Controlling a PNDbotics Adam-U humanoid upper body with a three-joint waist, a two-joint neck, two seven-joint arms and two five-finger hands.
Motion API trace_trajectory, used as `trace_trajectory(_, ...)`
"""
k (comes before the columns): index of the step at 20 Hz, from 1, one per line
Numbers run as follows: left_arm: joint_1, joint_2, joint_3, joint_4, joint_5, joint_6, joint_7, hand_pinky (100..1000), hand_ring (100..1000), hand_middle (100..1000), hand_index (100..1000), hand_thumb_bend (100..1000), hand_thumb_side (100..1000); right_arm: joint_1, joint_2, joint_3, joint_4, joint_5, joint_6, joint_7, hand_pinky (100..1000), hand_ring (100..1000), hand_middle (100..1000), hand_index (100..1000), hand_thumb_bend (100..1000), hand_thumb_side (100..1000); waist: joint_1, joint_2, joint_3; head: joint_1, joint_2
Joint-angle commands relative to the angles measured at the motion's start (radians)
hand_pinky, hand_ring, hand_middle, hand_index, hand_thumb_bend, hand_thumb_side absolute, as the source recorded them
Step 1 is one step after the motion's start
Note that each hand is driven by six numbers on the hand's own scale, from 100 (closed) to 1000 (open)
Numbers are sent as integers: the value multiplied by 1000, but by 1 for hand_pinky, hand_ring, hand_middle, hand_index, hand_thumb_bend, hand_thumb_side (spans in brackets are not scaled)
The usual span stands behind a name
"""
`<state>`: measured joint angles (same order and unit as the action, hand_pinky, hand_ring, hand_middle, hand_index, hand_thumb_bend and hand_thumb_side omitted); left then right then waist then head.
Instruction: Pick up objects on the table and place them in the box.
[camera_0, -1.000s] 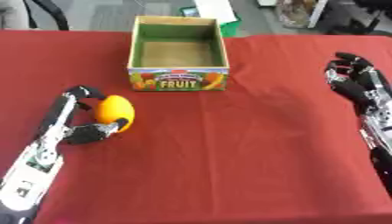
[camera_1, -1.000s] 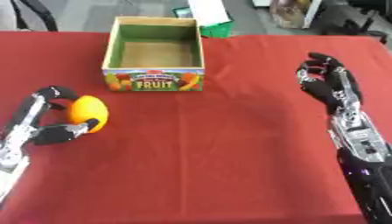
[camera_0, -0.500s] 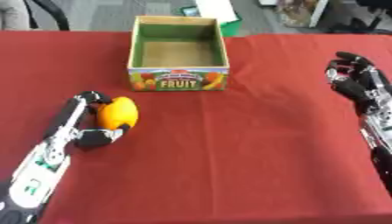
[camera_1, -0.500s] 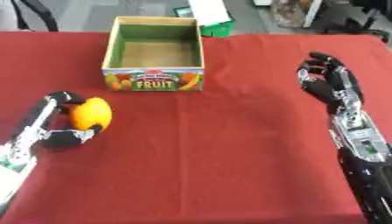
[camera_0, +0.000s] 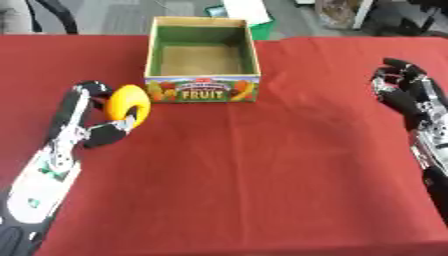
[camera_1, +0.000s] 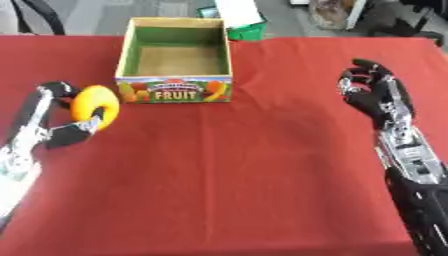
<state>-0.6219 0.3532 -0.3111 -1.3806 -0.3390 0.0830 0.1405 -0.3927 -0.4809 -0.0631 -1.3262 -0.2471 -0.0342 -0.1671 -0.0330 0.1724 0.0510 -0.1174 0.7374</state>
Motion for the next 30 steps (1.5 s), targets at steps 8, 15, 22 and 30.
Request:
trace_trajectory(8, -189, 49, 54, 20, -11, 39, 29, 631, 693, 574, 539, 346, 100, -46, -3, 31, -20, 12, 7, 34, 649, 755, 675, 799, 100, 100, 12, -15, -89, 39, -15)
trace_trajectory(15, -274, 71, 118, 245, -56, 15, 99, 636, 702, 583, 547, 362, 100, -116, 54, 81, -38, 22, 16, 89, 650, 754, 674, 800, 100, 100, 18, 6, -245, 132, -66)
trace_trajectory(22, -339, 64, 162, 495, -166, 12, 133, 671, 775, 674, 649, 477, 100, -111, 103, 91, -47, 17, 19, 101, 649, 753, 672, 800, 100, 100, 22, 15, -328, 184, -94)
trace_trajectory(30, -366, 41, 172, 569, -343, 44, 32, 739, 840, 754, 729, 646, 129, -99, 107, 92, -40, 15, 18, 101, 649, 753, 670, 799, 100, 100, 21, 9, -334, 192, -88)
